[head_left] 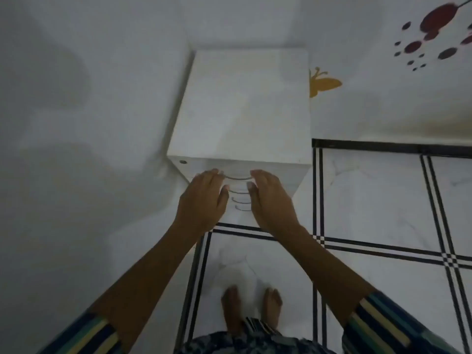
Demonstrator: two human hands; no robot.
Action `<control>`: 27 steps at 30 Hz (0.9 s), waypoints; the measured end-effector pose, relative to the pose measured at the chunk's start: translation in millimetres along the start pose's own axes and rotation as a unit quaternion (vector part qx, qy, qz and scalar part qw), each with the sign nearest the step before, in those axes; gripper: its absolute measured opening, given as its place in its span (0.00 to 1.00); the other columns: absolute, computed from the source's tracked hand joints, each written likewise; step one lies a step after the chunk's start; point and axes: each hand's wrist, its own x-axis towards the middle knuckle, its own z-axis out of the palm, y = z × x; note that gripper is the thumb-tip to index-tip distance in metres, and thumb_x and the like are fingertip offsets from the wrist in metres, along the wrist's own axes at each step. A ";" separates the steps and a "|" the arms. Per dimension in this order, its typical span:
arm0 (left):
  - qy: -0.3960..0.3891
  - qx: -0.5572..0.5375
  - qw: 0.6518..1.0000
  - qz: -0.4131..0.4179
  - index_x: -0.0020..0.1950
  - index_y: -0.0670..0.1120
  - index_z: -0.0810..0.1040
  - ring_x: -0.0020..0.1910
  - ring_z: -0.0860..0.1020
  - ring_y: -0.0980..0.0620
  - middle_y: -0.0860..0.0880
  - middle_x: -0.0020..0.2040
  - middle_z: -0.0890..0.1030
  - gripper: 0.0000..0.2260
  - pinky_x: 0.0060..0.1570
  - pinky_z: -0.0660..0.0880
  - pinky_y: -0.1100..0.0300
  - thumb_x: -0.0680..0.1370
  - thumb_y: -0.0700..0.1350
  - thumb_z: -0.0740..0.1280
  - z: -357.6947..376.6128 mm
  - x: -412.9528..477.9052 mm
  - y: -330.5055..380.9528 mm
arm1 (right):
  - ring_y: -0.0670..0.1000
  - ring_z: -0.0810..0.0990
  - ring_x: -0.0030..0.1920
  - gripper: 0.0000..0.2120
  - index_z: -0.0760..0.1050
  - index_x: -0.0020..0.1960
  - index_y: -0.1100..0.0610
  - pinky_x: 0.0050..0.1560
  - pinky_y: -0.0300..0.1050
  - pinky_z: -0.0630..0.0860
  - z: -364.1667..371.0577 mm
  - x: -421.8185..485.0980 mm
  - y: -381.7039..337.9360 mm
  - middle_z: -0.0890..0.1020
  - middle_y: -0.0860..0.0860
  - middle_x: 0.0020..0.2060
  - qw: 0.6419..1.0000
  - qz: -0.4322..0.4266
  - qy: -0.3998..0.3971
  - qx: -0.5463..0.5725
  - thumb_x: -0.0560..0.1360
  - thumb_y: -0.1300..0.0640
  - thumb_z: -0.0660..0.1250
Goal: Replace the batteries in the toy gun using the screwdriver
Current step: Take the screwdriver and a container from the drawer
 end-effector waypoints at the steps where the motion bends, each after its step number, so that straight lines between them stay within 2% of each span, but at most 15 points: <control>1: -0.012 -0.007 1.000 -0.001 0.61 0.38 0.77 0.61 0.77 0.42 0.40 0.61 0.79 0.20 0.60 0.72 0.52 0.80 0.50 0.55 15.7 5.1 -7.2 | 0.57 0.71 0.67 0.18 0.69 0.69 0.63 0.68 0.50 0.69 13.9 5.1 9.1 0.74 0.60 0.66 1.000 0.003 -0.011 0.002 0.84 0.55 0.54; 4: -0.024 -0.004 1.000 0.016 0.60 0.38 0.77 0.58 0.78 0.43 0.39 0.59 0.80 0.19 0.56 0.75 0.55 0.80 0.48 0.55 62.9 24.2 -31.3 | 0.58 0.69 0.69 0.17 0.70 0.69 0.64 0.69 0.51 0.67 55.6 24.1 39.0 0.74 0.61 0.67 0.999 0.001 -0.039 -0.012 0.83 0.57 0.55; 7: -0.050 0.003 0.998 0.034 0.63 0.38 0.76 0.61 0.76 0.43 0.39 0.61 0.78 0.20 0.58 0.74 0.54 0.80 0.48 0.53 108.8 39.9 -56.4 | 0.62 0.68 0.70 0.18 0.70 0.69 0.66 0.71 0.52 0.64 93.4 43.7 69.4 0.72 0.64 0.68 0.999 -0.010 -0.041 -0.028 0.83 0.59 0.57; 10: -0.064 -0.003 0.997 0.031 0.67 0.37 0.72 0.66 0.73 0.42 0.38 0.65 0.75 0.21 0.62 0.71 0.52 0.80 0.48 0.53 131.4 45.4 -72.4 | 0.62 0.67 0.71 0.19 0.69 0.70 0.66 0.70 0.56 0.68 110.8 57.7 81.4 0.73 0.63 0.68 0.998 -0.010 -0.043 -0.044 0.82 0.58 0.58; 12: -0.058 -0.019 0.998 0.030 0.68 0.37 0.71 0.66 0.73 0.41 0.38 0.66 0.75 0.20 0.62 0.71 0.52 0.80 0.46 0.56 136.2 46.5 -75.9 | 0.60 0.67 0.71 0.19 0.70 0.69 0.65 0.67 0.55 0.70 116.3 60.3 83.8 0.74 0.61 0.67 0.997 -0.017 -0.033 -0.072 0.82 0.57 0.59; 16: -0.034 -0.017 0.999 0.026 0.64 0.37 0.75 0.59 0.77 0.41 0.38 0.60 0.78 0.19 0.55 0.77 0.50 0.80 0.46 0.56 135.7 49.9 -75.3 | 0.59 0.67 0.72 0.19 0.72 0.68 0.64 0.68 0.54 0.70 122.4 54.5 79.9 0.75 0.60 0.66 0.996 -0.001 -0.013 -0.090 0.82 0.55 0.59; 19: -0.058 -0.009 0.998 0.010 0.62 0.38 0.76 0.52 0.79 0.42 0.39 0.57 0.80 0.20 0.46 0.80 0.48 0.79 0.48 0.53 131.1 41.3 -66.3 | 0.59 0.65 0.74 0.21 0.69 0.70 0.63 0.72 0.56 0.66 122.3 41.4 66.2 0.73 0.60 0.69 0.994 0.027 -0.050 -0.094 0.82 0.53 0.58; 21: -0.064 -0.011 0.998 0.012 0.58 0.40 0.78 0.46 0.80 0.44 0.42 0.52 0.82 0.19 0.40 0.78 0.52 0.79 0.49 0.53 125.3 30.4 -60.6 | 0.60 0.69 0.71 0.20 0.71 0.69 0.63 0.71 0.55 0.66 118.8 28.0 58.6 0.74 0.60 0.68 0.992 0.026 -0.070 -0.107 0.82 0.52 0.57; 23: -0.019 -0.052 0.998 0.021 0.51 0.41 0.81 0.39 0.79 0.47 0.45 0.44 0.83 0.17 0.37 0.72 0.59 0.80 0.48 0.55 114.1 20.8 -59.3 | 0.59 0.81 0.58 0.17 0.77 0.61 0.62 0.60 0.49 0.74 108.5 16.7 50.3 0.82 0.59 0.57 0.994 -0.001 -0.018 -0.103 0.81 0.53 0.58; 24: 0.019 -0.075 0.997 0.024 0.49 0.40 0.81 0.37 0.78 0.49 0.45 0.42 0.82 0.16 0.37 0.69 0.61 0.80 0.47 0.57 105.9 16.4 -58.5 | 0.56 0.83 0.51 0.15 0.79 0.57 0.61 0.53 0.45 0.76 100.6 12.3 45.5 0.84 0.57 0.51 0.995 -0.020 0.028 -0.094 0.80 0.54 0.59; 25: 0.063 -0.088 0.994 0.025 0.49 0.39 0.81 0.37 0.77 0.50 0.45 0.41 0.82 0.15 0.38 0.67 0.62 0.79 0.46 0.58 98.8 12.3 -58.3 | 0.54 0.83 0.48 0.14 0.80 0.55 0.61 0.50 0.44 0.77 93.6 9.0 41.2 0.84 0.56 0.48 0.993 -0.041 0.070 -0.087 0.79 0.55 0.59; 27: 0.124 -0.090 0.988 0.022 0.50 0.38 0.81 0.40 0.76 0.49 0.43 0.43 0.82 0.13 0.42 0.70 0.60 0.79 0.44 0.60 86.0 8.3 -57.3 | 0.54 0.80 0.52 0.14 0.80 0.55 0.61 0.52 0.46 0.76 82.0 6.1 33.6 0.83 0.56 0.52 0.988 -0.058 0.115 -0.090 0.78 0.55 0.60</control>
